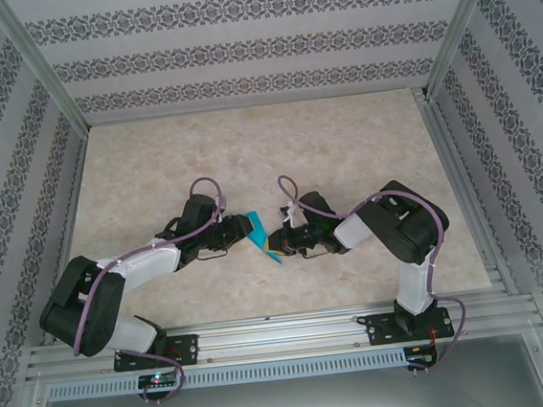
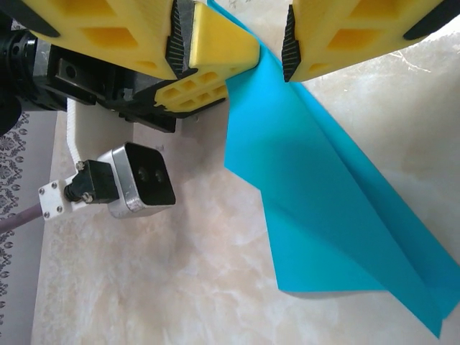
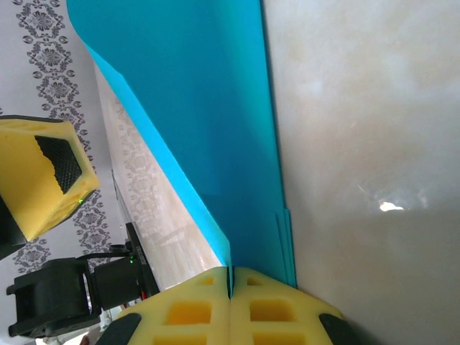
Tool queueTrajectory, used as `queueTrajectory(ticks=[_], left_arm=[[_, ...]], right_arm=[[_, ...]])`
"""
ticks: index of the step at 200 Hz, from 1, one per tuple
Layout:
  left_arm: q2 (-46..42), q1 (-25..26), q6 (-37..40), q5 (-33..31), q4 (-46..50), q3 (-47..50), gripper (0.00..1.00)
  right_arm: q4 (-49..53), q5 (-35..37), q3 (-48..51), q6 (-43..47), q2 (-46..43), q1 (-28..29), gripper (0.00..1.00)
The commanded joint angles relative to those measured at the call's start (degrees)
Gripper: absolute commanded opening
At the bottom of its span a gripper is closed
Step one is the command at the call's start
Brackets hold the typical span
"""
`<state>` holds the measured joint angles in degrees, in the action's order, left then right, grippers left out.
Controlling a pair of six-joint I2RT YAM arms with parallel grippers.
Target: Fold a paper plane with a square sheet of paper (pick it up from the middle)
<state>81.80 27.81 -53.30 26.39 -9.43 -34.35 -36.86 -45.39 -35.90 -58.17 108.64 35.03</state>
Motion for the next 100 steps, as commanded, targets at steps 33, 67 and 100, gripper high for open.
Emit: queueTrajectory(ticks=[33,67,100], left_arm=[[-0.75,0.73,-0.23,-1.27,1.04,-1.09,0.44],[-1.41,0.66,-0.05,-2.01,1.43,-0.64,0.44],[-0.84,0.71,-0.31,-2.52,1.95,-1.16,0.44]], right_arm=[[6.39,7.24,0.31,1.92,2.01,0.73,0.02],[8.88,8.0,-0.21,2.87,1.5,0.74,0.02],[11.99,9.9,-0.22,3.85,0.15,0.74,0.02]])
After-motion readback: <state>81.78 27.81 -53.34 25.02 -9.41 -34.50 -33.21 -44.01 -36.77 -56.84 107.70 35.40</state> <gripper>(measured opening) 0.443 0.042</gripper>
